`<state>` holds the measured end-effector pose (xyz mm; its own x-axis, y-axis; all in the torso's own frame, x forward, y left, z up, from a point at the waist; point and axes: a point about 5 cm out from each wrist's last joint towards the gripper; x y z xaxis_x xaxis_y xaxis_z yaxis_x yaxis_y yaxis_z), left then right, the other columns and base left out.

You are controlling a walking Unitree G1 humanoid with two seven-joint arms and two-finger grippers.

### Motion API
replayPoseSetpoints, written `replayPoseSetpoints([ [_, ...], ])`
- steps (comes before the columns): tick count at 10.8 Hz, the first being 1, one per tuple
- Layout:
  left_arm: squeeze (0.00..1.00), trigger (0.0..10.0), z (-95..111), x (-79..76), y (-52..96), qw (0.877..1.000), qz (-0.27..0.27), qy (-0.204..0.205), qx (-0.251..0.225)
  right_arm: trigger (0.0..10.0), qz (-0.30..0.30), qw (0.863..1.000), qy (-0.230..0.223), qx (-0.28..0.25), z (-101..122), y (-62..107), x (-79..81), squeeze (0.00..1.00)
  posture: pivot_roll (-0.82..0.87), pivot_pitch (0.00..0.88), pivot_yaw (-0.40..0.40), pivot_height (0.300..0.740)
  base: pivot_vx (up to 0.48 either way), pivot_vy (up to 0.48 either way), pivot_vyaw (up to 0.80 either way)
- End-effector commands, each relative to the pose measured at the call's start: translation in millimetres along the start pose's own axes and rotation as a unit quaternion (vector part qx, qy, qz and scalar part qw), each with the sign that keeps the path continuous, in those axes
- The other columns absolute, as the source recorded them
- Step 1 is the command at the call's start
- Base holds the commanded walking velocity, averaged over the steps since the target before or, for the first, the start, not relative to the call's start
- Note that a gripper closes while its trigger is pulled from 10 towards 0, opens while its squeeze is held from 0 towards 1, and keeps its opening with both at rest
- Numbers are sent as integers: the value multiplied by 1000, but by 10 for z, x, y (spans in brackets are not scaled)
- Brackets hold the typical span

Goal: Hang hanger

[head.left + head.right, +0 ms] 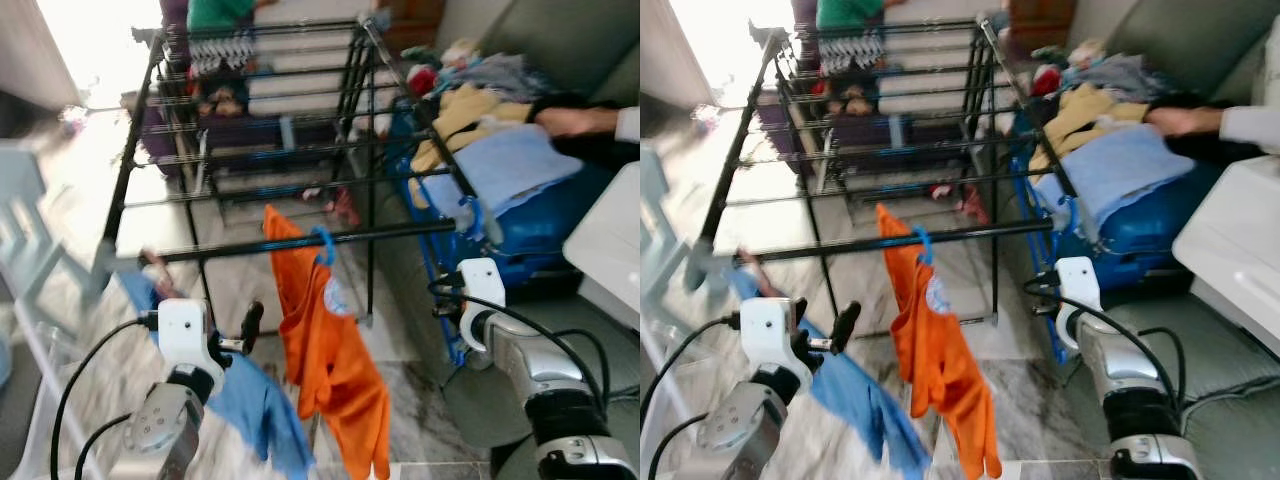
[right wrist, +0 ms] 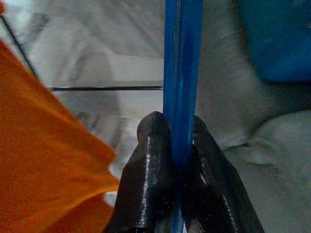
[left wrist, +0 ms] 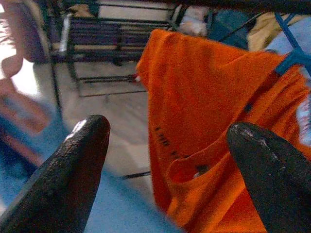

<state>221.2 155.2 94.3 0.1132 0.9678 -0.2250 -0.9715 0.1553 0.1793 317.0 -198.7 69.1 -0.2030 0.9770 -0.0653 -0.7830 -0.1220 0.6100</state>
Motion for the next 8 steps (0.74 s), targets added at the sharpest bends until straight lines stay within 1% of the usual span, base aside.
replayPoseSetpoints([
  [1,0,10000,-10,65,7,1000,14,-7,6,10000,16,1000,5,-5,90,-13,63,0,-18,0,11,740,0,0,0],
  [3,0,10000,-18,69,2,1000,17,-8,8,10000,39,999,19,-2,159,-22,72,0,-15,0,9,740,0,0,0],
  [4,0,10000,-18,70,2,1000,18,-7,9,10000,52,998,26,6,163,-39,101,0,-15,0,9,740,0,0,0],
  [5,0,10000,-22,71,2,1000,18,-8,11,10000,74,997,-11,27,145,-73,147,0,-9,0,2,740,0,0,0],
  [6,0,10000,-26,68,1,1000,16,-8,14,10000,91,994,-31,43,133,-98,166,0,-9,0,0,740,0,0,0],
  [7,0,10000,-40,64,3,1000,13,-8,19,10000,105,991,-41,68,98,-152,131,0,-3,0,-8,740,0,0,0],
  [8,0,10000,-44,62,5,1000,14,-8,20,10000,109,990,-46,77,73,-162,120,0,1,0,-13,740,0,0,0],
])
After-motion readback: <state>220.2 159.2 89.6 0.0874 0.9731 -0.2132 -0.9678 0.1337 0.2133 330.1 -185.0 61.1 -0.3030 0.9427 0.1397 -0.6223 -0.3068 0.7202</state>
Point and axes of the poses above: a point about 5 cm out from each wrist's last joint towards the gripper, its own y axis pointing back from the gripper into the wrist, its own z axis along the axis of the wrist's last joint, x = y × z, and after that the axes turned 5 degrees about y, right-handed
